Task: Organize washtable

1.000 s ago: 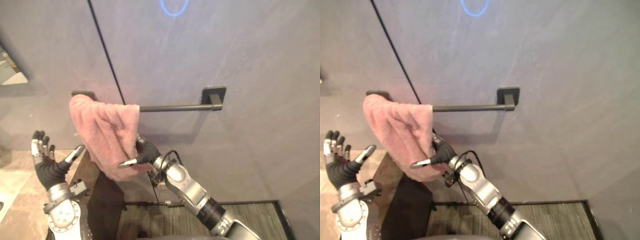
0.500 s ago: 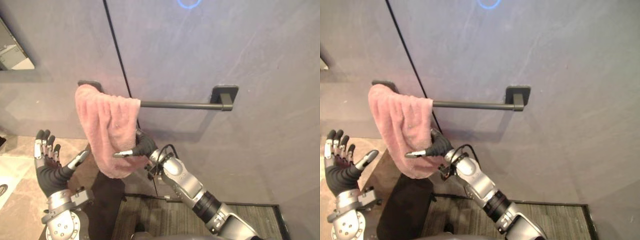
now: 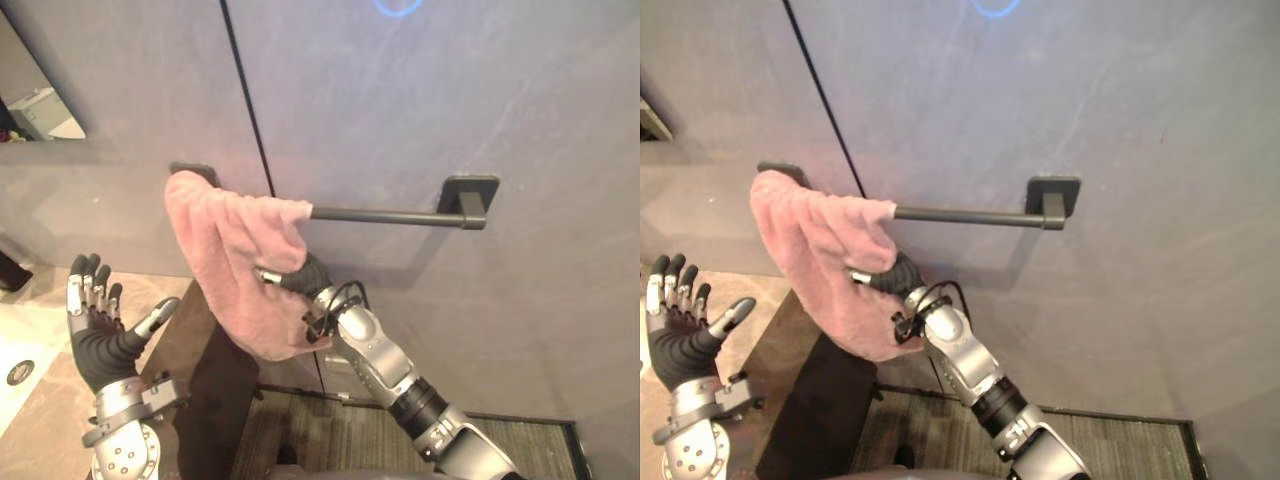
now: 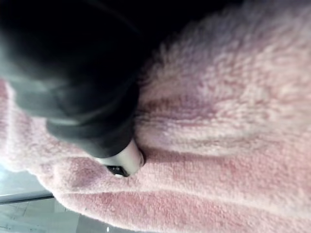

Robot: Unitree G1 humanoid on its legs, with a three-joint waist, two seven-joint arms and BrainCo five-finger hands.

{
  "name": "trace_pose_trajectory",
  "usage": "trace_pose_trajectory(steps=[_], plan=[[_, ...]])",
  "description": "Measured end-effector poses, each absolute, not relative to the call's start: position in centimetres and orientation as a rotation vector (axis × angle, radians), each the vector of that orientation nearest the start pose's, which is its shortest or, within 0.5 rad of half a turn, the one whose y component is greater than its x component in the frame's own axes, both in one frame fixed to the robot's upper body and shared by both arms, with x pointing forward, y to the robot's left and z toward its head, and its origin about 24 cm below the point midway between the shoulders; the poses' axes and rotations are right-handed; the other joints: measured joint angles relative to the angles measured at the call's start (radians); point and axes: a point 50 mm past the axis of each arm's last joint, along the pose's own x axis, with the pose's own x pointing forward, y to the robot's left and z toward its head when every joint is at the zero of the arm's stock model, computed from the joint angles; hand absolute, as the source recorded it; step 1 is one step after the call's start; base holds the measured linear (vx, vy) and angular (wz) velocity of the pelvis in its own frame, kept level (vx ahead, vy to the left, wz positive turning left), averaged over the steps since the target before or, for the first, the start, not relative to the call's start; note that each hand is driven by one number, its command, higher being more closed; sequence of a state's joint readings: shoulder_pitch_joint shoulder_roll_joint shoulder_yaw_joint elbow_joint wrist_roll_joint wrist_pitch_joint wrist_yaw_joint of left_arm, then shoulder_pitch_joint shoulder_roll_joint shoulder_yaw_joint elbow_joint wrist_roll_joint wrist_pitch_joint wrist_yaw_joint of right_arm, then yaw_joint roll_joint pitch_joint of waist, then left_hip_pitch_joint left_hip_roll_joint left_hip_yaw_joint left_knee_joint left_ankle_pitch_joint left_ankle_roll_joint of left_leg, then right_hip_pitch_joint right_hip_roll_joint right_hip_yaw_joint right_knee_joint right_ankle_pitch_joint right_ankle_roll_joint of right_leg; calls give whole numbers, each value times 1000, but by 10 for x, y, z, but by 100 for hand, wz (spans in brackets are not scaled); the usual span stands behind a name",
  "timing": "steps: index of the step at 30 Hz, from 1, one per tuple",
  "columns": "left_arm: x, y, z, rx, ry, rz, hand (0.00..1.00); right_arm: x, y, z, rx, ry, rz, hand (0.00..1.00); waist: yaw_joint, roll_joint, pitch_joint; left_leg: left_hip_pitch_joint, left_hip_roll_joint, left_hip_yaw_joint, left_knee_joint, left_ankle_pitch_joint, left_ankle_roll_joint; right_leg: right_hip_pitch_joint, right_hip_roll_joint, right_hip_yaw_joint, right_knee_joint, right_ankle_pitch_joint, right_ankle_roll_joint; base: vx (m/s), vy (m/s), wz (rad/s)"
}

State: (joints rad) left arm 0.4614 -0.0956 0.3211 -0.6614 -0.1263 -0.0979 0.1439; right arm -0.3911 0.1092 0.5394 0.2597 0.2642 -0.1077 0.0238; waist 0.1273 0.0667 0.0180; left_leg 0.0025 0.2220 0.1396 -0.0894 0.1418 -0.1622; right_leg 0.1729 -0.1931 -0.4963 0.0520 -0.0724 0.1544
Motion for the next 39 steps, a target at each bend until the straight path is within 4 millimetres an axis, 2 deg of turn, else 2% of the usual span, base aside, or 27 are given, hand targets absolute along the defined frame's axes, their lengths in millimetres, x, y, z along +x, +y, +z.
trace_pose_trajectory(steps=[3,6,11,15,18,21,26,28,31,36,39], plan=[[135,237,113,8,-321,579,0,273,24,96,212,-160,667,100,-1,1,0,9,1,2,-1,0,0,9,0,-1,-1,0,0,0,0,0],[134,246,106,120,-264,630,0,273,20,96,218,-163,655,100,-4,1,0,13,3,8,-1,-1,0,11,1,-1,-2,0,0,-9,2,-2],[134,264,80,245,-94,680,0,260,2,93,254,-178,611,100,-7,-6,-4,12,12,52,-9,-5,5,-3,1,11,-2,0,1,-40,12,-10],[142,272,74,239,-74,697,0,255,-18,89,278,-183,548,100,-15,-14,-11,11,18,91,-9,-4,3,-24,1,34,-2,5,3,-2,17,-15],[150,282,73,196,-89,724,0,249,-27,87,293,-187,525,100,-41,-19,-15,11,19,103,-5,-2,0,-33,1,44,-3,6,3,22,12,-12],[161,285,72,-16,-148,734,0,244,-32,83,313,-177,511,100,-62,-19,-16,11,19,114,-5,-1,-1,-42,1,59,-4,7,3,21,15,-12],[172,282,60,-311,-182,710,0,239,-32,83,359,-174,517,100,-64,-15,-19,8,20,130,-5,-1,-1,-60,1,86,-4,8,2,9,18,-11],[185,277,48,-404,-120,598,0,237,-30,82,374,-171,545,100,-64,-10,-23,2,21,133,-5,-1,-1,-75,1,91,-3,8,1,-22,14,-4],[191,277,37,-440,-51,501,0,234,-26,81,381,-163,582,100,-68,-2,-29,-11,20,134,-5,1,-2,-91,2,96,-1,11,-1,-8,12,-3],[189,298,42,-351,30,289,0,237,-32,85,362,-189,603,100,-57,3,-31,-46,21,136,-6,8,-3,-139,0,109,15,17,-5,-43,26,-2],[187,300,40,-360,37,239,0,238,-34,87,359,-209,616,100,-57,1,-32,-57,21,144,-6,10,-1,-158,-1,122,14,27,-8,-44,29,-13]])
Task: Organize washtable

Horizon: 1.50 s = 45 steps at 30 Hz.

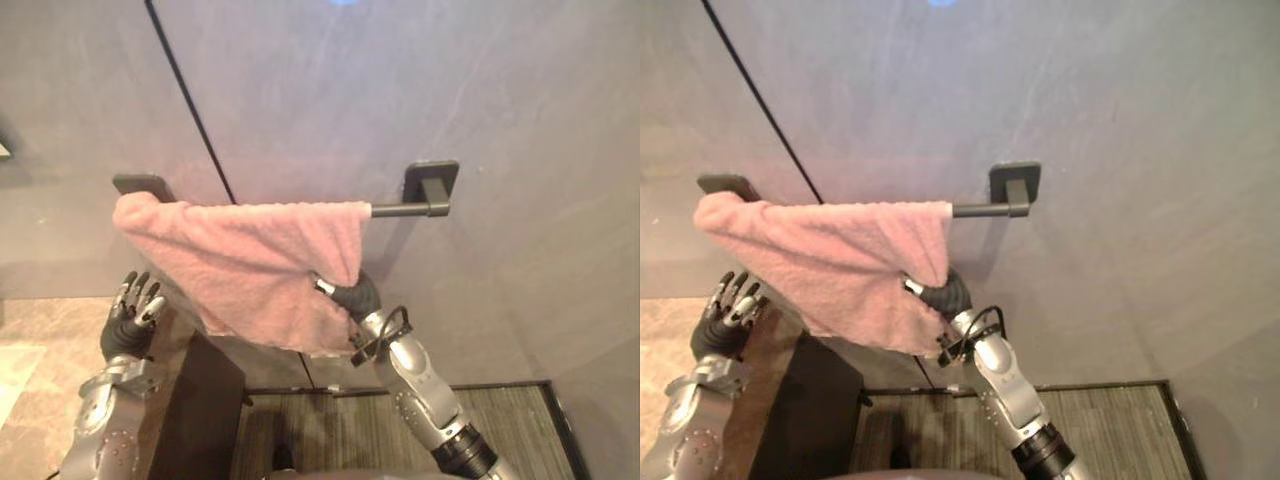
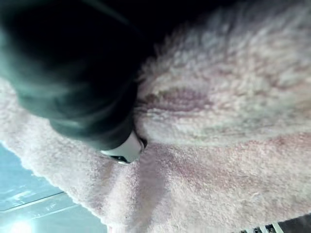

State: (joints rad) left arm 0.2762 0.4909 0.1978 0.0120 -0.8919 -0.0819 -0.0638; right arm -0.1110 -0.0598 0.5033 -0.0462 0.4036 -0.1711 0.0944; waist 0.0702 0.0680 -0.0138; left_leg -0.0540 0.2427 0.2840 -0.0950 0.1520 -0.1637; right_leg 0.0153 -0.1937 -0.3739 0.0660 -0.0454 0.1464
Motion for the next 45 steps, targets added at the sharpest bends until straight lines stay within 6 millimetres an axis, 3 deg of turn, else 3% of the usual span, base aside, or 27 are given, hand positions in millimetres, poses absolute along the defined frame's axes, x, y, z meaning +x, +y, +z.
trace_pose_trajectory(steps=[8,16,17,20,23,25,32,37,45], plan=[[192,287,34,-318,92,102,0,244,-50,92,358,-261,570,100,-1,-2,1,-34,0,17,-5,9,7,-43,1,23,-15,18,-10,-30,14,-6],[194,289,39,-287,83,51,0,253,-85,93,315,-305,422,100,0,-10,3,-50,-5,16,-5,20,12,-55,-3,23,-16,33,-1,0,0,0],[195,288,40,-278,83,44,100,254,-91,93,313,-310,398,100,0,-11,3,-50,-5,16,-5,20,12,-55,-3,23,-16,33,-1,0,0,0],[204,276,48,-254,50,-24,100,255,-100,92,311,-316,357,100,-1,-16,7,-48,-5,17,-5,20,12,-56,-3,26,-15,31,-6,-5,2,-1],[227,256,75,-241,-91,-105,100,255,-100,92,316,-319,352,100,-8,-25,17,-43,-5,20,-5,20,13,-54,-2,36,-13,32,-6,0,3,-10],[239,250,86,-261,-183,-65,100,255,-97,93,335,-322,353,100,-31,-29,21,-37,-6,24,-5,21,14,-53,-2,45,-13,39,1,28,1,-12],[237,248,86,-301,-241,24,100,256,-97,95,334,-332,354,100,-34,-5,37,-20,-6,28,-6,23,13,-47,-2,50,-13,39,1,5,0,-1],[236,248,92,-306,-291,22,100,256,-95,95,340,-336,376,100,-52,-11,52,-8,-5,32,-6,22,13,-37,-1,52,-16,39,0,0,0,0],[236,244,92,-307,-298,-27,100,255,-92,95,353,-333,404,100,-53,-15,55,-3,-5,40,-7,22,13,-37,0,61,-17,40,0,-2,2,-1]])
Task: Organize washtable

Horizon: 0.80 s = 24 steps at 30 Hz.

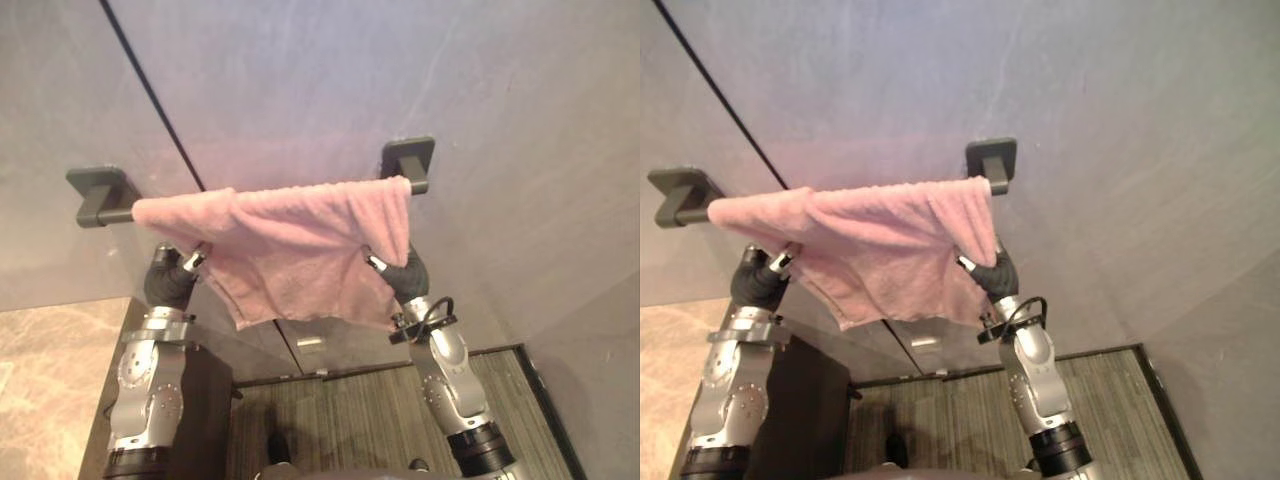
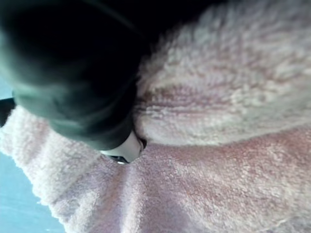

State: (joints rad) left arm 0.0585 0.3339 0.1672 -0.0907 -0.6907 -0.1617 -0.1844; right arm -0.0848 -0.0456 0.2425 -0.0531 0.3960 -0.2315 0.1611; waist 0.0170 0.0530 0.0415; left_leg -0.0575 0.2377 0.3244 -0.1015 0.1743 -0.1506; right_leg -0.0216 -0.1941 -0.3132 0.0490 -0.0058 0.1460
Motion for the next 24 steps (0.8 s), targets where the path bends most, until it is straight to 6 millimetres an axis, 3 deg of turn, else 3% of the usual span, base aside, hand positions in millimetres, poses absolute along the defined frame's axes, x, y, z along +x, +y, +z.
trace_pose_trajectory(steps=[12,24], plan=[[237,228,98,-298,-318,-119,100,257,-64,89,401,-282,527,100,-5,1,2,13,2,19,0,0,0,0,1,15,-1,7,-2,-1,3,-4],[237,227,106,-322,-370,-58,100,256,-40,90,435,-254,642,100,-4,-4,6,17,2,15,0,0,0,2,2,12,-1,7,-2,0,0,0]])
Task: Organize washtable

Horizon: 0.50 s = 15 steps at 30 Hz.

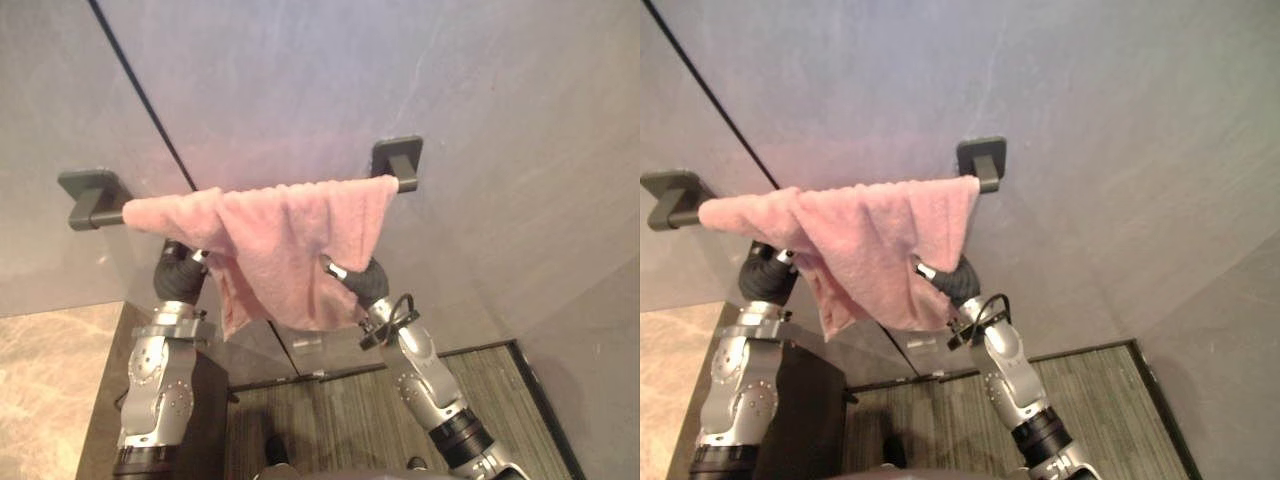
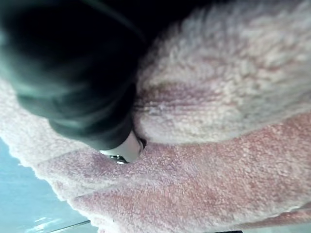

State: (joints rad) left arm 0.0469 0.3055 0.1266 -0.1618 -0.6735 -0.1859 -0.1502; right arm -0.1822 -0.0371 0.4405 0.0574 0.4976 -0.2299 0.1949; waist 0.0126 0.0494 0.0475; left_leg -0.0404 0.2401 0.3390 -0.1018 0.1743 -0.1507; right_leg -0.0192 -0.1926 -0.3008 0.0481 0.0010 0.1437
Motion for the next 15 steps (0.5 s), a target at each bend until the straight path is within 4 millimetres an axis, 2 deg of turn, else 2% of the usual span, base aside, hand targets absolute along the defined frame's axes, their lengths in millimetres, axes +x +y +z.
trace_pose_trajectory(steps=[6,11,15], plan=[[235,226,108,-365,-412,-2,100,256,-37,89,434,-246,653,100,-2,0,1,2,0,-8,0,0,0,11,0,-6,1,0,0,0,0,2],[230,235,115,-388,-477,82,100,257,-39,89,432,-247,649,100,-4,-1,7,3,0,-14,0,0,0,17,1,-12,0,-3,-3,0,0,2],[227,237,118,-401,-508,111,100,257,-41,89,435,-252,636,100,-3,-10,13,2,0,-21,0,0,0,21,1,-21,0,-7,-6,9,3,5]])
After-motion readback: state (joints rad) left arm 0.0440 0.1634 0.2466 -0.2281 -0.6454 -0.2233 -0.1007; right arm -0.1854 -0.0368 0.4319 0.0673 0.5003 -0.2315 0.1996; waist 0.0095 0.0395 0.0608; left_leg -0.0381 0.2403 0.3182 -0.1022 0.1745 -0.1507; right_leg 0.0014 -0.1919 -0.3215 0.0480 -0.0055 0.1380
